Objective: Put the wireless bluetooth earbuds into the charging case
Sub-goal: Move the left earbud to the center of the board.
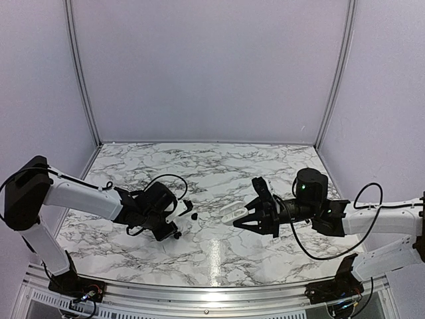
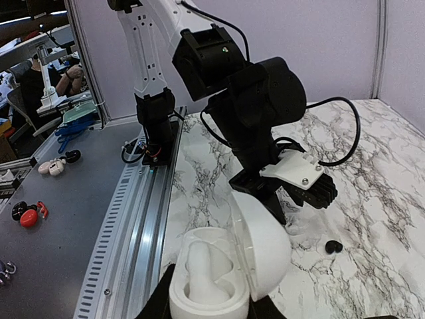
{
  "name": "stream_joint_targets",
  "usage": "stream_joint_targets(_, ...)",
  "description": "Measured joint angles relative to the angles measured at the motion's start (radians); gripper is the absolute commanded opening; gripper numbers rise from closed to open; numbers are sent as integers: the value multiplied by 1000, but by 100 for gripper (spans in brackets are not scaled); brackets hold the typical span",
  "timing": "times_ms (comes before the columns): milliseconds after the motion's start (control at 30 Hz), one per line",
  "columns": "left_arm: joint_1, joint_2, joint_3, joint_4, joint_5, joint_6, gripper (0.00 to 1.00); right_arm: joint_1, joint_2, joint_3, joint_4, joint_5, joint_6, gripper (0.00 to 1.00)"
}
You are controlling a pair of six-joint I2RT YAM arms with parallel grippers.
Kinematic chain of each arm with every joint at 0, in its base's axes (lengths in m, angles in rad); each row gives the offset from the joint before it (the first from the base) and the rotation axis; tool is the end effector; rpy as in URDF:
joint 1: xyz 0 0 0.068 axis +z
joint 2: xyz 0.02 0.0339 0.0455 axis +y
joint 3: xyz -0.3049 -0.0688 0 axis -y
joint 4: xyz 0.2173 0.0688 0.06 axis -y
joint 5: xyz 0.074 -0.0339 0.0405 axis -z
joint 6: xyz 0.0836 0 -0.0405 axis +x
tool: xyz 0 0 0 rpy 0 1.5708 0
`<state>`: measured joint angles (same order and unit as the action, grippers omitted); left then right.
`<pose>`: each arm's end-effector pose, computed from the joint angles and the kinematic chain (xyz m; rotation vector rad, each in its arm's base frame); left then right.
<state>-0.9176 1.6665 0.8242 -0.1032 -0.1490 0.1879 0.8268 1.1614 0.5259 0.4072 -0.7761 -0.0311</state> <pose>0.2106 -0.2547 0.1678 1.2633 2.1629 -0.1142 0.1190 0.2157 0.2823 -1.2945 1.4095 1.2460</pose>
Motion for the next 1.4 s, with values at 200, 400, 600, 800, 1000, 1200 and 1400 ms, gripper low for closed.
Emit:
stream_joint_targets(200,0,37,38,-2,2,13,44,0,0,0,0,0,0,0)
stream_joint_targets(400,0,74,80,-1,10,20,44,0,0,0,-2,3,0,0)
stream_joint_targets(600,0,97,108,-2,14,20,43,0,0,0,-2,3,0,0)
stream_joint_targets(800,0,134,150,0,18,-1,44,0,0,0,-4,3,0,0)
stream_joint_targets(1000,0,134,151,0,38,-20,43,0,0,0,-6,3,0,0)
stream_joint_targets(1200,0,111,163,-18,62,-50,42,0,0,0,-6,4,0,0)
stream_joint_targets(1400,0,93,197,-35,81,-84,36,0,0,0,-6,3,0,0)
